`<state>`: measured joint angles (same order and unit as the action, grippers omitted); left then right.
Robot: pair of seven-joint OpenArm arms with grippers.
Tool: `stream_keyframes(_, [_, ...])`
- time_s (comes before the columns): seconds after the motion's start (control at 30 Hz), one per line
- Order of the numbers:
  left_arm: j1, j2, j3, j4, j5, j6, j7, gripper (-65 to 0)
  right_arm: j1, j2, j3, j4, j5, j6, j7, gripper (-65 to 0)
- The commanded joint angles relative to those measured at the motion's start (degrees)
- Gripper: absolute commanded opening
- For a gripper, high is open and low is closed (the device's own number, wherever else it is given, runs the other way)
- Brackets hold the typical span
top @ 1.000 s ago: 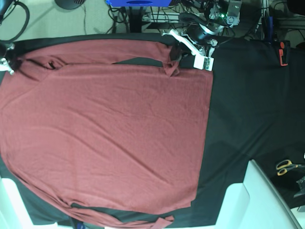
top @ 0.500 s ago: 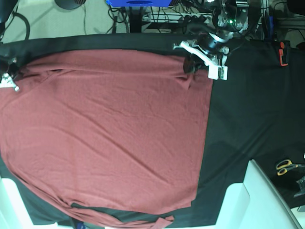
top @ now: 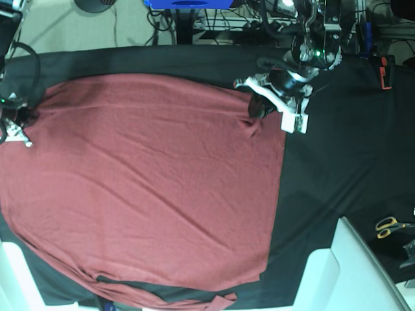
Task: Fold the T-shirt properly
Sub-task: 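Pull the held shirt edge toward the robot with both grippers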
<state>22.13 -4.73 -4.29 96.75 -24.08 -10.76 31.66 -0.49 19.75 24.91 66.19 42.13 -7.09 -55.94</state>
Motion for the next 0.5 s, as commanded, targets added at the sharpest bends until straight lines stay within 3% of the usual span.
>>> stream_keyframes(0.0, [-0.72,-0.15,-0.14,0.61,-0.41,-0.36,-0.93,-65.0,1.15,1.66,0.28,0.22,0.38,-0.07,0.25,-64.8])
stream_keyframes(0.2, [-3.27,-0.15,-0.23,-2.29,-0.41,-0.36,-0.93,-65.0,3.44,2.80,0.19,-0.92,-0.68,-0.07,0.25,-64.8])
stream_keyframes(0.47, [-4.94,-0.15,-0.23,-4.84,-0.41,-0.36,-0.93,-65.0,8.45,0.69,0.37,-2.41,-13.69,0.19,-0.28,-64.8])
